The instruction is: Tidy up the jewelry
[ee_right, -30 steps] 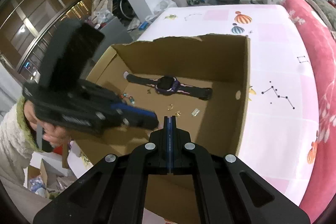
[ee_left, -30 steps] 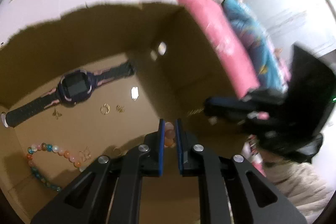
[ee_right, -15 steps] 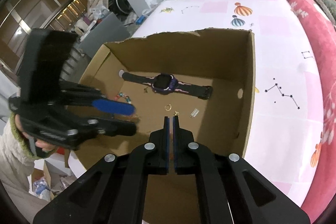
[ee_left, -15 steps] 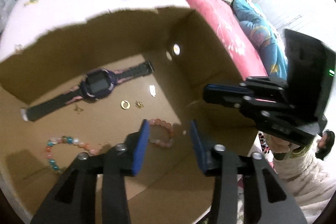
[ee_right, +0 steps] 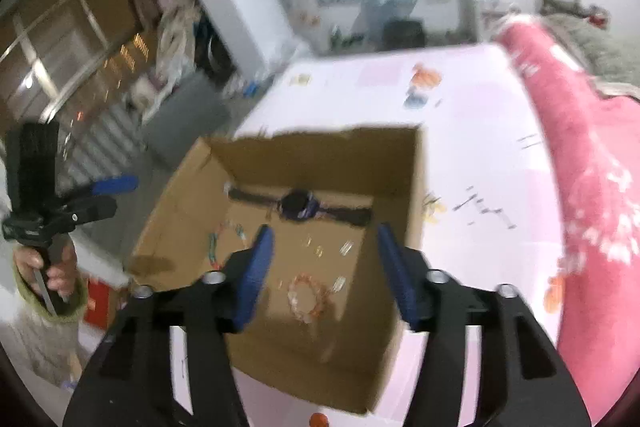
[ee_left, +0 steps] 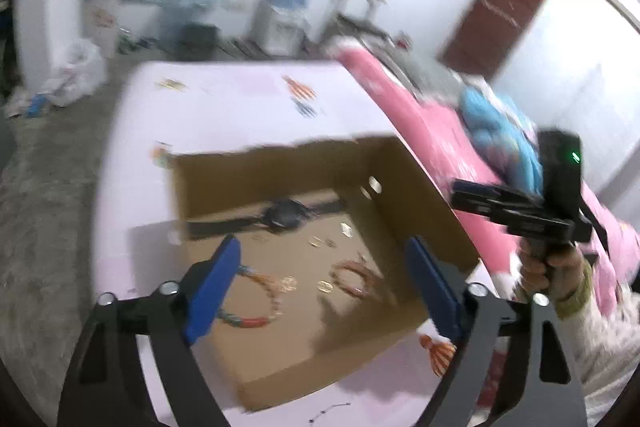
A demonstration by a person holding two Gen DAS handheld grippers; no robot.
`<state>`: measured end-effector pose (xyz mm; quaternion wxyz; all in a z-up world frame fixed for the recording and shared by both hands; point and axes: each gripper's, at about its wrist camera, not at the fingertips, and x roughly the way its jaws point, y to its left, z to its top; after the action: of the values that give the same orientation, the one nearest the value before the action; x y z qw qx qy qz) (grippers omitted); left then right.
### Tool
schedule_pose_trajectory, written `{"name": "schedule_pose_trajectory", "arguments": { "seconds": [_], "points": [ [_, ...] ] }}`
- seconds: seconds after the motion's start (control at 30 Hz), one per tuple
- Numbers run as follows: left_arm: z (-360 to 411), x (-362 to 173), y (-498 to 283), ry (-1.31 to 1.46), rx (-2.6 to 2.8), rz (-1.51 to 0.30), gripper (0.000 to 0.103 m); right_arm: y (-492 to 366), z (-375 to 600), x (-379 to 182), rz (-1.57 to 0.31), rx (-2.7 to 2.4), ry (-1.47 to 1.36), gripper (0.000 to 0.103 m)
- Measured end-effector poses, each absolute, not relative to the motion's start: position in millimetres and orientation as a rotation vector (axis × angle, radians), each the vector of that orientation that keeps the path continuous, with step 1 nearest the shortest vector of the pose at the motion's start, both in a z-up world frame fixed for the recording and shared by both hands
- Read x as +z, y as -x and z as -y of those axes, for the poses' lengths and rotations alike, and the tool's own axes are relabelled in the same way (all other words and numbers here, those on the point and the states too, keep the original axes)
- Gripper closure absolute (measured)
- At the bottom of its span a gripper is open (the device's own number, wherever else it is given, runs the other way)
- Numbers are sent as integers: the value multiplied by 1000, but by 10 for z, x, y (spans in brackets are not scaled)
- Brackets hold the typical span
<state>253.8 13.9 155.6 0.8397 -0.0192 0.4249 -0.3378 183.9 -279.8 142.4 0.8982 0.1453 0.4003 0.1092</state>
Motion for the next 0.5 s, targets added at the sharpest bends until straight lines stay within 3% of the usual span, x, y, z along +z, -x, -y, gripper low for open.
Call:
{"name": "schedule_pose_trajectory", "arguments": {
  "seconds": [0.03,0.13,0.37,0.5],
  "points": [
    [-268,1548,-2512,64,-676,-882,12,-1772,2856,1429,-811,205,-325,37],
    [-550,1398,-2491,117,-565,-882,8,-1644,3070,1310,-809,147,-420,32],
    [-617,736,-2527,292,-568,-1044,9,-1663,3104,618,-1025,130,-589,32],
    [-496,605,-2427,361,-626,-1058,6,-1695,2737,659,-1063,190,-496,28]
  ]
}}
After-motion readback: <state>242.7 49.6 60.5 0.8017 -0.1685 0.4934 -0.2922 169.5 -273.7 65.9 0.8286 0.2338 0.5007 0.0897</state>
